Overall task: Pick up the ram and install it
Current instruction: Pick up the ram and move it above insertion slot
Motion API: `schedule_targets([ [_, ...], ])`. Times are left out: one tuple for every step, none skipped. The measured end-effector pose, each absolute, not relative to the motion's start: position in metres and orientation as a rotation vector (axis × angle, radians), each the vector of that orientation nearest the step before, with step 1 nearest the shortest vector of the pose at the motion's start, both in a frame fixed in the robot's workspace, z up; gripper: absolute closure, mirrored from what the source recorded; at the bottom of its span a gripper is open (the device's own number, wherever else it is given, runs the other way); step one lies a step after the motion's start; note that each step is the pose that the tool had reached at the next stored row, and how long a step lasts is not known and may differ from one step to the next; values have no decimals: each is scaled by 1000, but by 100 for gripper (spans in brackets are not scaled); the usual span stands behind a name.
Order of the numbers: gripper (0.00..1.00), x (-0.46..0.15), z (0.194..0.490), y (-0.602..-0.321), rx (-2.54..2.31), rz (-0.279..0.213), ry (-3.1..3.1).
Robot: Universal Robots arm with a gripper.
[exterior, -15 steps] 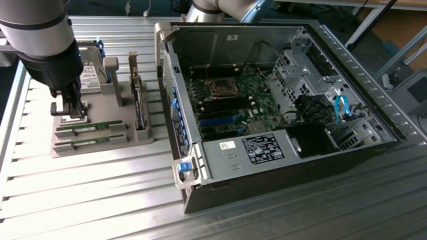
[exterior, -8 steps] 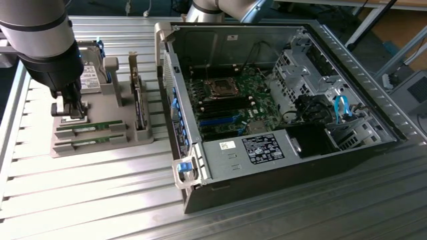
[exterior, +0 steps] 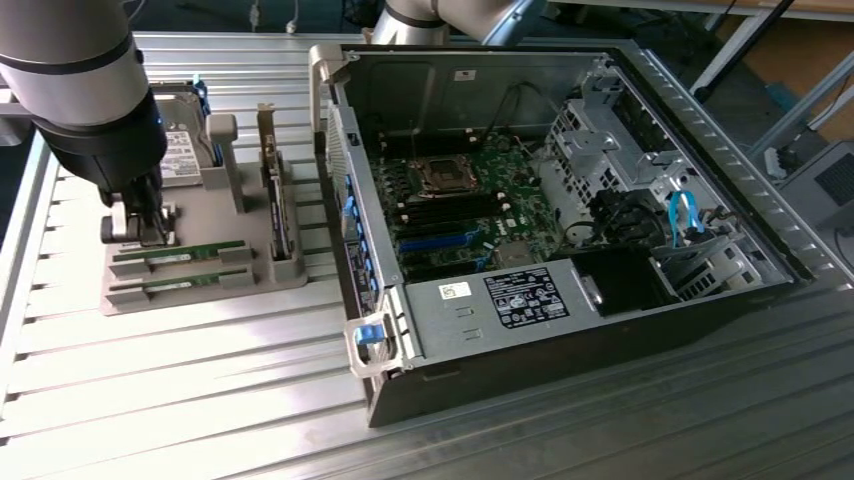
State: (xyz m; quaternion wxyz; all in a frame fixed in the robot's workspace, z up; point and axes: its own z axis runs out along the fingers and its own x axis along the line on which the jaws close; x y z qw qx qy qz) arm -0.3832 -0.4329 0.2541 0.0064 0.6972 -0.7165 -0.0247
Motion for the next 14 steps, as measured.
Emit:
schedule_targets([
  [76, -383, 254, -434, 2181, -77, -2242],
  [76, -383, 254, -436, 2181, -77, -2242],
  [76, -383, 254, -438, 2181, -77, -2242],
  [76, -383, 254, -439, 2181, -77, -2242],
  [76, -383, 254, -441, 2181, -77, -2242],
  [76, -383, 254, -442, 2181, -77, -2242],
  [76, -383, 254, -443, 2181, -78, -2242],
  [76, -383, 254, -446, 2181, -78, -2242],
  [76, -383, 254, -447, 2181, -78, -2242],
  [76, -383, 254, -449, 2181, -78, -2242],
  [76, -383, 254, -452, 2181, -77, -2242],
  [76, -383, 254, -453, 2181, -78, -2242],
  [76, -383, 254, -454, 2181, -78, -2242],
  [76, -383, 254, -454, 2181, -78, -2242],
])
